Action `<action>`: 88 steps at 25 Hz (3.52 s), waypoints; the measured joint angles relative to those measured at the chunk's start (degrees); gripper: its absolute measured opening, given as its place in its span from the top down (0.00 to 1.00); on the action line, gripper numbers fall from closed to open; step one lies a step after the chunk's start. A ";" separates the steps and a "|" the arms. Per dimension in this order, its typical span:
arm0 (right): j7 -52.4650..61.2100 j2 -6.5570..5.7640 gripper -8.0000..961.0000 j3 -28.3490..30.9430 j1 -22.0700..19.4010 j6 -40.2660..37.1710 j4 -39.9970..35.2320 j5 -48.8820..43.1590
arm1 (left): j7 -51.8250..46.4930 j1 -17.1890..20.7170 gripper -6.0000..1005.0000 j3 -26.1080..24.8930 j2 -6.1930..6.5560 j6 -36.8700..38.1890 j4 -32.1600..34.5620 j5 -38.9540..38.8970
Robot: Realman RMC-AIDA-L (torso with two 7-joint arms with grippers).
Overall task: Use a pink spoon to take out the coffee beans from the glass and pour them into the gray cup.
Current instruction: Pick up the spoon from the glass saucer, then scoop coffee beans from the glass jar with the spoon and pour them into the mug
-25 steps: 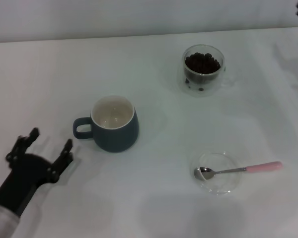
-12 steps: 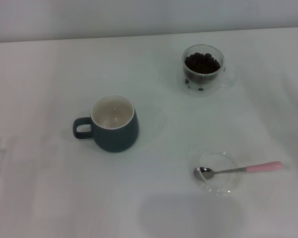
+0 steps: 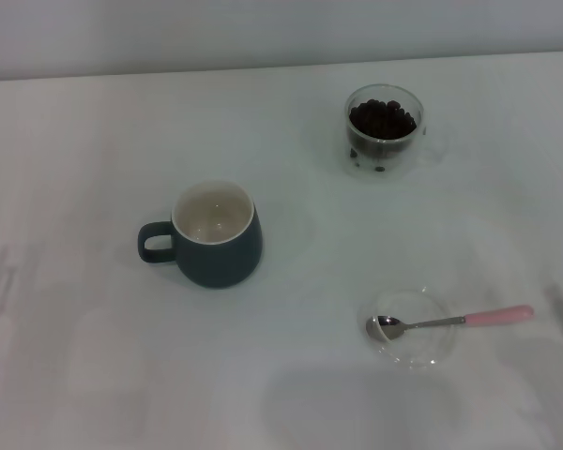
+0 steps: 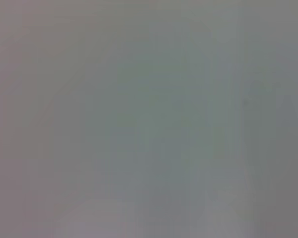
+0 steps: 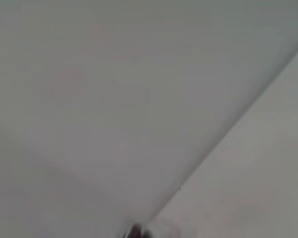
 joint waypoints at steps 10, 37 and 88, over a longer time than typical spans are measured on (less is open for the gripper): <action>-2.43 0.23 0.11 0.50 1.54 -3.18 2.02 -6.75 | -0.05 -0.30 0.17 0.06 0.00 0.05 -0.04 0.03; 1.95 0.31 0.56 2.75 3.75 -6.73 0.03 -14.61 | -0.13 -2.36 0.17 0.05 -0.06 -0.49 0.24 -0.05; 21.93 0.08 0.84 -5.78 26.13 -26.18 -50.52 -22.17 | -7.60 -3.18 0.17 -0.40 -0.30 -3.81 0.46 -3.57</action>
